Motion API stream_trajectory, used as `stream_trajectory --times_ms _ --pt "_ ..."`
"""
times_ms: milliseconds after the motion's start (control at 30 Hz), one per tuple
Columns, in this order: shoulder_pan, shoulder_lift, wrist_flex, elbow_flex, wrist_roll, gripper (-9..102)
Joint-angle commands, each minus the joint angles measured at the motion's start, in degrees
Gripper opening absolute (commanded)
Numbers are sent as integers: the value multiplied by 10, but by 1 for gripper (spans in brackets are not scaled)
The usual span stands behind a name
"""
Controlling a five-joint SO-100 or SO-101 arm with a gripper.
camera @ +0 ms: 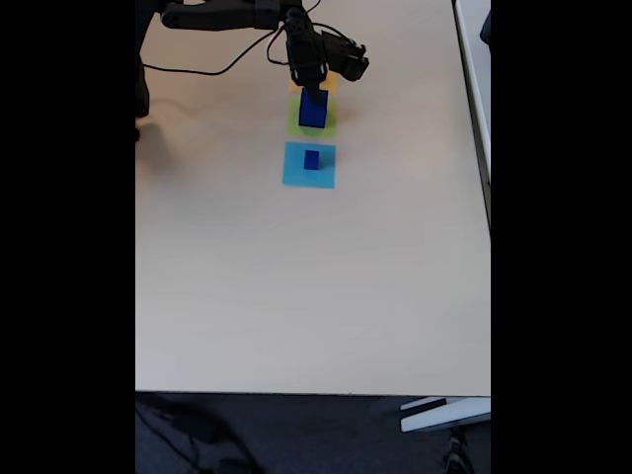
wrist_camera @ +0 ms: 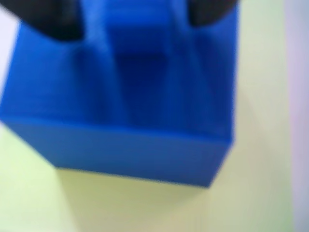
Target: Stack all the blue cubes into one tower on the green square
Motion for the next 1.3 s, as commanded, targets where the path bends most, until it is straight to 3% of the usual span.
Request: stream_trajectory --times_ms 0,167,700,1267 --pt "5 11 -10 -2 -2 6" --pt "7 10 -11 -2 0 0" --pt "20 39 -4 -6 -21 0" --pt "88 65 83 -120 -79 0"
